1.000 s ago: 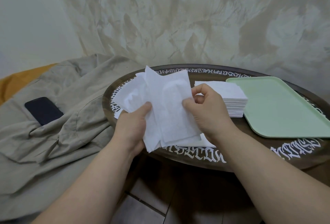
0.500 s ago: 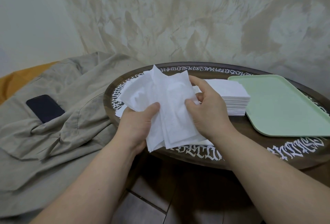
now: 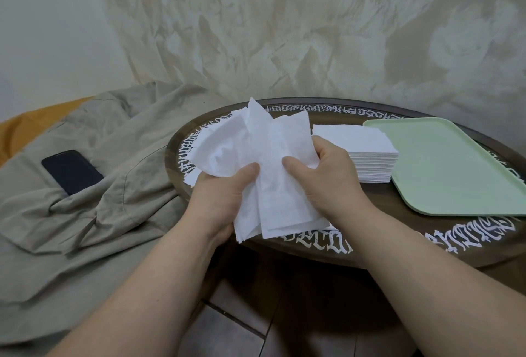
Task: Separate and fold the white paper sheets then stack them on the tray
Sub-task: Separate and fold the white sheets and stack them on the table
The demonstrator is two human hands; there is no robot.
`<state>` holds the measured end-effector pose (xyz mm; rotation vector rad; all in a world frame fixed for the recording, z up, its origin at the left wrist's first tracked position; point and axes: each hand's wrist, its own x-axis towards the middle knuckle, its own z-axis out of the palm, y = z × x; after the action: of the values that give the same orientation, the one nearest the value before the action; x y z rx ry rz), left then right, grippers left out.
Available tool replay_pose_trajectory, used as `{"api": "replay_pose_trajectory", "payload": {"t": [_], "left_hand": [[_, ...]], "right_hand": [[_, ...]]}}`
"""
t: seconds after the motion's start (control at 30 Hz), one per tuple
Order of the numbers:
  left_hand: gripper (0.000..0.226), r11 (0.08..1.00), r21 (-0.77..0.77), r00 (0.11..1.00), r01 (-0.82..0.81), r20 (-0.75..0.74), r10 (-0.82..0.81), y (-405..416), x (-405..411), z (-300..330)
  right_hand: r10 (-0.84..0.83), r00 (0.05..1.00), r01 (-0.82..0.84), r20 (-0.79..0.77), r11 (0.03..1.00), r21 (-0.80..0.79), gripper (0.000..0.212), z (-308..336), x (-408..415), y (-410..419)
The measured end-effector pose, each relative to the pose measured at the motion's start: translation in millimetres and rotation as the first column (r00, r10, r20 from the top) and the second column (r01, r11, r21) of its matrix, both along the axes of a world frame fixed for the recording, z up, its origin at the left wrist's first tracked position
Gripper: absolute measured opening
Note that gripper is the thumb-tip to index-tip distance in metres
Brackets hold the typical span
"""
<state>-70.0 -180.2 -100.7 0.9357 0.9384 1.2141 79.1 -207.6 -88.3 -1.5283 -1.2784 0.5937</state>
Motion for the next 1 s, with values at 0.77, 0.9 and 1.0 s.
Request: {"api": "replay_pose_trajectory", "payload": {"t": [0.77,0.9,1.0], "left_hand": [[0.019,0.999,-0.040,0.996,0.033,0.081,-0.030,-2.6,0.9,5.1],[0.018,0.999,-0.016,0.999,-0.038,0.036,0.038,-0.6,1.7,0.2],[0.015,0.998,0.001,0.998,-0.064,0.011,0.064,1.5,0.1,-1.2]], "right_hand": [[0.114,0.965,-0.131,-0.235,0.990,-0.060,0.020,-1.3,2.7,-2.4],[0.104,0.969,-0.108,-0.226,0.994,-0.005,0.014,-0.6,1.3,-1.4],[0.042,0.948,-0.034,-0.314,0.999,0.030,0.032,-0.2,3.0,1.1]]}}
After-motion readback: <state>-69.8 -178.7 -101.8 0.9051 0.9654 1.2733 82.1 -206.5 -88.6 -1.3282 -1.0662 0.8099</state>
